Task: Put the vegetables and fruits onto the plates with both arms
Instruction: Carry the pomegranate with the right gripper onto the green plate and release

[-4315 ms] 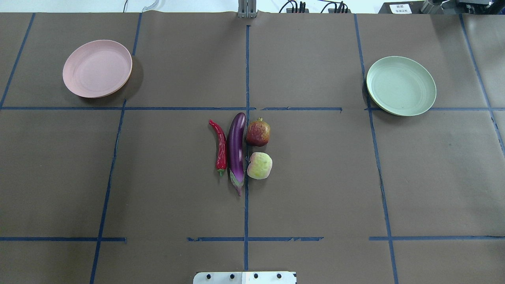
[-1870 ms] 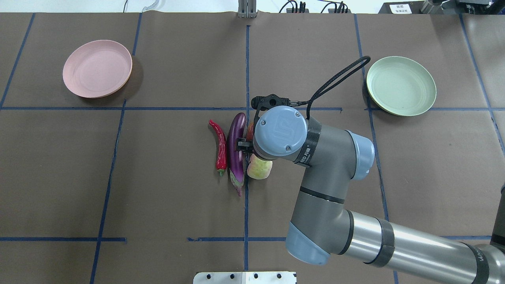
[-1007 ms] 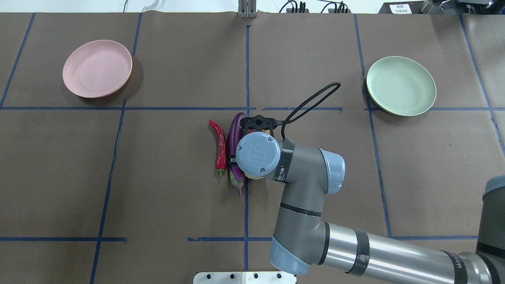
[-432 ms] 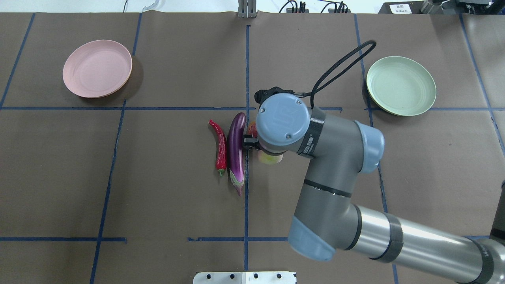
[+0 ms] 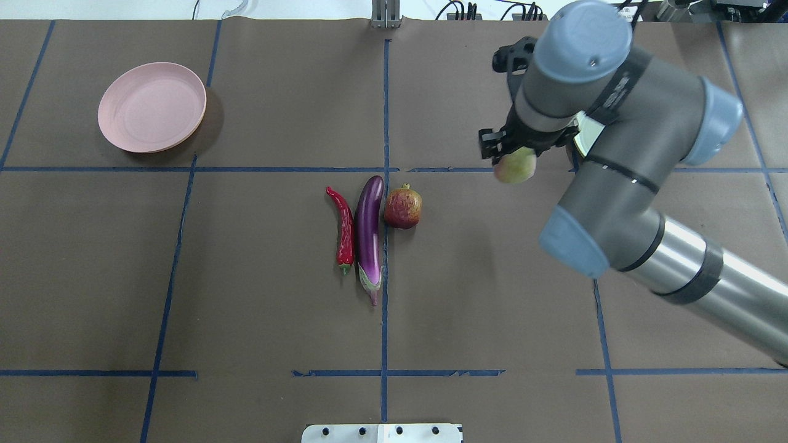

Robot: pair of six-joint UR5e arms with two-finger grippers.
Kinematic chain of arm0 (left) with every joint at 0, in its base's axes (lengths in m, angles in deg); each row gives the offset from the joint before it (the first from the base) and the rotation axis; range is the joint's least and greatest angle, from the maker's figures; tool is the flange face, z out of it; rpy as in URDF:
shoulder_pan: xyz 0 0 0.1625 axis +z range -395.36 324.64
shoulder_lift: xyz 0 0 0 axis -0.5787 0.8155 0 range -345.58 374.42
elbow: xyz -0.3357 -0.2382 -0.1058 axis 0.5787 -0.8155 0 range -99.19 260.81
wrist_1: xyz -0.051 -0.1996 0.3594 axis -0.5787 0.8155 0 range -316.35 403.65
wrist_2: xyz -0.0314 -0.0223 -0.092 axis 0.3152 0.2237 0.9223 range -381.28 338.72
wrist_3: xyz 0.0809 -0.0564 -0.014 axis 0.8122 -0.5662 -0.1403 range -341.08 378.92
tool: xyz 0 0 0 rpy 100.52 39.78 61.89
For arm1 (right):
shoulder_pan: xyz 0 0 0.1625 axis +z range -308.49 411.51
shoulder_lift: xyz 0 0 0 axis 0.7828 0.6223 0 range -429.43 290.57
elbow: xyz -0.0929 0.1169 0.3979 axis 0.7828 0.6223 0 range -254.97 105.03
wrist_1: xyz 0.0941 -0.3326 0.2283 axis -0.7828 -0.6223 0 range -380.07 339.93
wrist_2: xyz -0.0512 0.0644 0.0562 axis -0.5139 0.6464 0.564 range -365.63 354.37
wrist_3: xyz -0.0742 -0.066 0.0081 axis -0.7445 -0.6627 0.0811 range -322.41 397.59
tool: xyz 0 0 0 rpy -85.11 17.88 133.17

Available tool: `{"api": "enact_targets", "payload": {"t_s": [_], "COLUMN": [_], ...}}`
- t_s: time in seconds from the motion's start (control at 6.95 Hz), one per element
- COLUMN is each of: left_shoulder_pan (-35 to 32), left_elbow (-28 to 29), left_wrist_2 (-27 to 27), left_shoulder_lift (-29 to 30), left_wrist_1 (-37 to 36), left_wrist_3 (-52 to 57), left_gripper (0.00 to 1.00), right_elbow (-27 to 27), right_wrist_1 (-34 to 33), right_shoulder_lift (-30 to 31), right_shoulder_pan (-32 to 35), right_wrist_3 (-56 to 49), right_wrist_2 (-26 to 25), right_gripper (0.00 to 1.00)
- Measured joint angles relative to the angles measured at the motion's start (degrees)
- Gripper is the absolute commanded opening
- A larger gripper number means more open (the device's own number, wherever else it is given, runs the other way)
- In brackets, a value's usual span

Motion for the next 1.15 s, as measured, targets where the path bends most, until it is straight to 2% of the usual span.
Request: {"api": "enact_targets", "payload": {"t_s": [0.14, 0.43, 0.58, 0.72, 0.86, 1.15], "left_shoulder_pan": [0.0, 0.0, 0.0, 0.0, 0.0, 0.0], "left_elbow": [0.0, -0.1, -0.1, -0.1, -0.1, -0.1], "left_wrist_2": [0.0, 0.0, 0.0, 0.0, 0.0, 0.0], "left_shoulder_lift": [0.0, 0.0, 0.0, 0.0, 0.0, 0.0], "left_wrist_1": [0.0, 0.0, -0.2, -0.2, -0.3, -0.2], "left_wrist_3": [0.0, 0.0, 0.0, 0.0, 0.0, 0.0], "left_gripper": [1.0, 1.0, 1.0, 1.0, 1.0, 1.0], "right_elbow": [3.1, 12.2, 17.2, 21.8, 25.4, 27.1], "right_wrist_1": [3.5, 15.6, 21.5, 26.4, 30.3, 32.7], "right_shoulder_lift": [2.5, 8.0, 10.2, 11.4, 11.9, 11.4], "right_shoulder_pan": [5.5, 12.1, 13.6, 14.2, 14.4, 14.6], "right_wrist_3": [-7.4, -17.3, -20.6, -22.4, -23.0, -22.5], "right_wrist_2": [4.6, 10.1, 11.1, 11.7, 12.1, 13.4], "right_gripper": [0.0, 0.03, 0.29, 0.97, 1.0, 1.0]}}
